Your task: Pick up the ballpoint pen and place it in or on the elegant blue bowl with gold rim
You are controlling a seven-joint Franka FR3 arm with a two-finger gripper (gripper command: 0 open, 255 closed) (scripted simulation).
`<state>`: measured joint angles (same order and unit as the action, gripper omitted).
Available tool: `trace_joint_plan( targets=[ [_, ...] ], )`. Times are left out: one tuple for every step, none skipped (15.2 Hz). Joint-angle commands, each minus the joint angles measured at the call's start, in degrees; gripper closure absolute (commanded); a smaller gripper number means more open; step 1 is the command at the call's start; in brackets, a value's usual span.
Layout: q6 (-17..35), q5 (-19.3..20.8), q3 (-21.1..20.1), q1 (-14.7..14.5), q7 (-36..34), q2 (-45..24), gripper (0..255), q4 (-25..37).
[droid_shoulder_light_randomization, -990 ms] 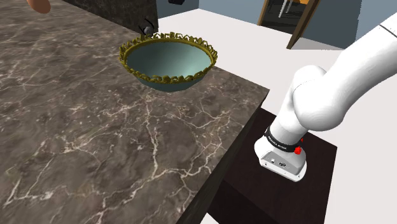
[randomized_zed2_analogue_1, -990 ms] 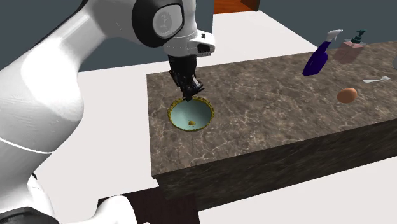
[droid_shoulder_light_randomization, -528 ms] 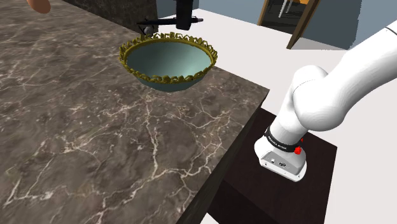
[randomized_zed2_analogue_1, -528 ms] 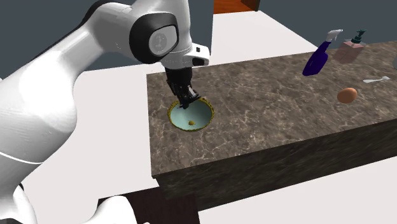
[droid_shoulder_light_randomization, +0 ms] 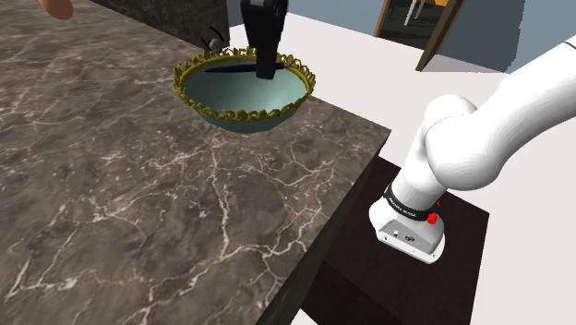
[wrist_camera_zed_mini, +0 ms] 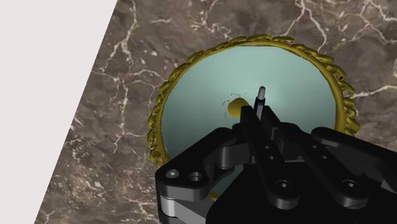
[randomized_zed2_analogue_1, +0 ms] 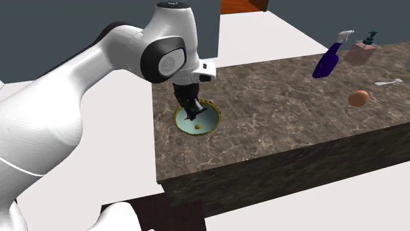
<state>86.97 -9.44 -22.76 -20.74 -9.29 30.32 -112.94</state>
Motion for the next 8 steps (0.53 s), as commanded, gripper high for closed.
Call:
trace_joint_plan(
  targets=[
    [0.41,-0.06,0.04,-0.04,0.09,0.26,255,-0.64],
    [0.41,-0.06,0.04,-0.04,0.09,0.26,255,-0.64],
    [0.41,-0.06,0.04,-0.04,0.09,0.26,255,-0.64],
    [0.41,-0.06,0.04,-0.04,0.09,0.26,255,-0.64],
    [0.41,-0.06,0.04,-0.04,0.09,0.26,255,-0.64],
    [0.41,-0.06,0.04,-0.04,0.09,0.26,255,-0.64],
    [0.4,-0.06,0.04,-0.04,0.09,0.25,255,-0.62],
    [0.4,-0.06,0.04,-0.04,0.09,0.25,0,-0.62]
  ],
)
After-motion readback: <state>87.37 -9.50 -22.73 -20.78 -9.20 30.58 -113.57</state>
